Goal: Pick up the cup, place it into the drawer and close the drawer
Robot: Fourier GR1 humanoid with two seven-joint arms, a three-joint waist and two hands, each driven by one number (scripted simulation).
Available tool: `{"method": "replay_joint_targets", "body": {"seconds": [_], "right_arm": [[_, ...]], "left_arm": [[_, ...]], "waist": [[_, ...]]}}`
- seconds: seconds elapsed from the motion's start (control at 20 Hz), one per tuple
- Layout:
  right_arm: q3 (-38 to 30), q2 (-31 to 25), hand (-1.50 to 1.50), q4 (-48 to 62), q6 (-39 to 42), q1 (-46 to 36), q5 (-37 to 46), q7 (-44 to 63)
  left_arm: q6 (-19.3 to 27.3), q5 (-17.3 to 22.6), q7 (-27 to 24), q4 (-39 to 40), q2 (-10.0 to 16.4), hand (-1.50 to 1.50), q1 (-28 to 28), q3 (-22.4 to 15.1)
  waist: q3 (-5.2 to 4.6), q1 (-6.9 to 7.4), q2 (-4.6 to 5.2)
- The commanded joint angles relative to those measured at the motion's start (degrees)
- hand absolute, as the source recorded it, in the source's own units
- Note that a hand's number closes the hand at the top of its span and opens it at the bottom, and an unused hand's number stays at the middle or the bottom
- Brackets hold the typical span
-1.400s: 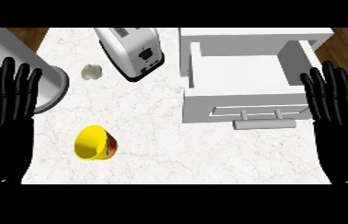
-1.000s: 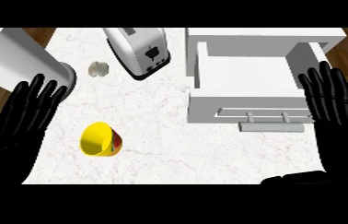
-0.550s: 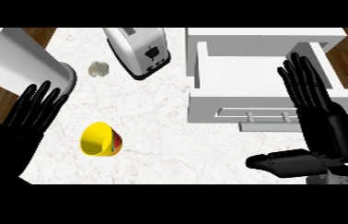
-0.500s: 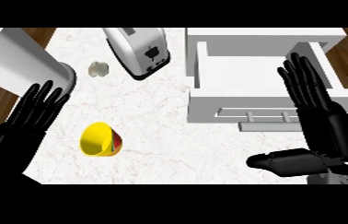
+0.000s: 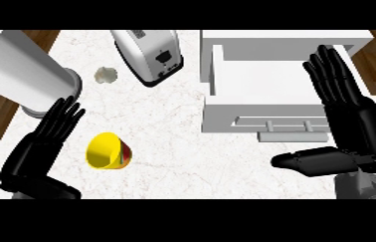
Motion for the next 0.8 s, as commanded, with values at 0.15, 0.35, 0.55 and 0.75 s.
{"method": "replay_joint_targets", "body": {"seconds": [0.15, 0.35, 0.55, 0.75], "right_arm": [[-1.0, -0.4, -1.50, 2.3, -0.7, -6.2, 0.1, 2.0], [-1.1, -0.2, -1.50, 1.9, -1.1, -5.9, 0.5, 2.5], [-2.7, -1.1, -1.50, 4.7, 0.8, -5.8, -0.5, 0.0], [-1.9, -0.6, -1.50, 2.4, -0.3, -5.3, 0.4, 2.2]], "left_arm": [[1.0, -11.4, -12.3, 18.2, -0.9, -1.50, -5.3, 0.5], [1.0, -15.9, -20.9, 30.6, -0.1, -1.50, -8.8, 0.7], [-0.5, -17.4, -26.6, 39.4, 2.5, -1.50, -11.3, 2.0], [2.3, -22.3, -36.1, 52.5, 3.0, -1.50, -16.1, 1.7]], "waist": [[-0.04, -0.22, 0.09], [-0.03, -0.28, 0.06], [-0.01, -0.15, 0.02], [-0.04, -0.39, 0.07]]}}
